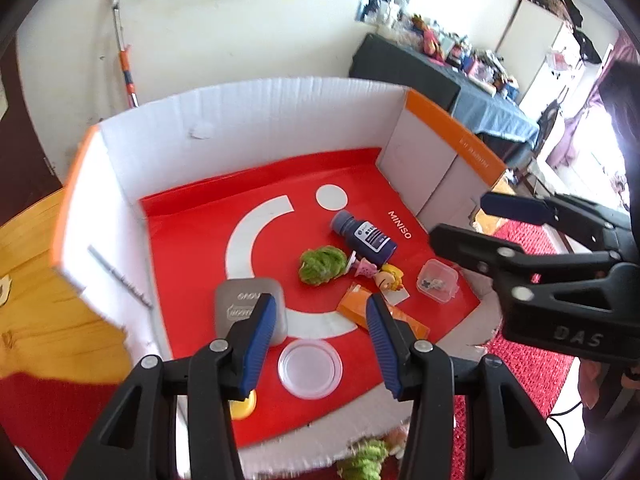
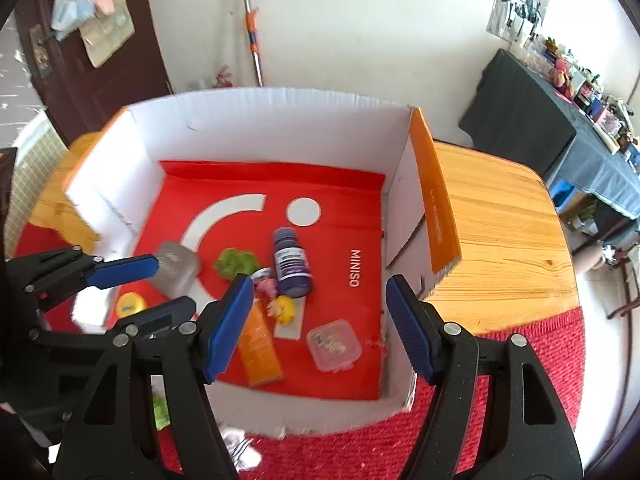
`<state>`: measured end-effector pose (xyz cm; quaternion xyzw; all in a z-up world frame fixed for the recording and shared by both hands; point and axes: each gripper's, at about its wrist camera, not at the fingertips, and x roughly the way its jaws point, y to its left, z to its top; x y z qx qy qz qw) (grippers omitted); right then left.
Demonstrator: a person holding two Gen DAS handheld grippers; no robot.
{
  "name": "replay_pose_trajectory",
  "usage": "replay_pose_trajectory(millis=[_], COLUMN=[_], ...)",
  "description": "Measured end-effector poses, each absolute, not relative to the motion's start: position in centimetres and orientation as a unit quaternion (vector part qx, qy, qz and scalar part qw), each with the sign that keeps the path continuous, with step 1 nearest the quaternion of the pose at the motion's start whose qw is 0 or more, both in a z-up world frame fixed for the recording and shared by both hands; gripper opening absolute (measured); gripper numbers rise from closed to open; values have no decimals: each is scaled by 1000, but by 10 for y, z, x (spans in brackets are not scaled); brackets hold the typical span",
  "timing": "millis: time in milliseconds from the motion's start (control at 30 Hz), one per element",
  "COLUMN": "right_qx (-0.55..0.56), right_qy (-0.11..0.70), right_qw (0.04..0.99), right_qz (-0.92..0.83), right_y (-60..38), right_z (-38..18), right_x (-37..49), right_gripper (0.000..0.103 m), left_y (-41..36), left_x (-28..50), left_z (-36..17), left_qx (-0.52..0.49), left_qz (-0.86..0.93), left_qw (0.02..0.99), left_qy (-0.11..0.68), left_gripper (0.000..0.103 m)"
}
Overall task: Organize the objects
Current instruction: 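Lift both open grippers out of the box toward the plush items on the rug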
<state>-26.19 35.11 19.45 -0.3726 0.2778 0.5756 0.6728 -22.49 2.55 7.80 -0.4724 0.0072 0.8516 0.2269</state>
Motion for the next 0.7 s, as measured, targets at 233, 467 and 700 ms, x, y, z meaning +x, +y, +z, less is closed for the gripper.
replay_pose_trajectory(millis=[233,467,700], right_qx=[-343,-312,-291], right_qy=[251,225,202], right_qw=[672,674,678], right_qz=[607,631,644], right_y=[284,238,197], right_z=[211,211,207], right_x=[-271,-275,-282], right_gripper=[69,75,83], left_y=[7,0,-4], left_x=[-189,-147,-114], left_z=[95,107,99], left_qx=[-433,-391,-376], left_qz=[877,900,909], left_qw=[207,188,173], left_qy=[-24,-31,-42], left_gripper=[71,86,95])
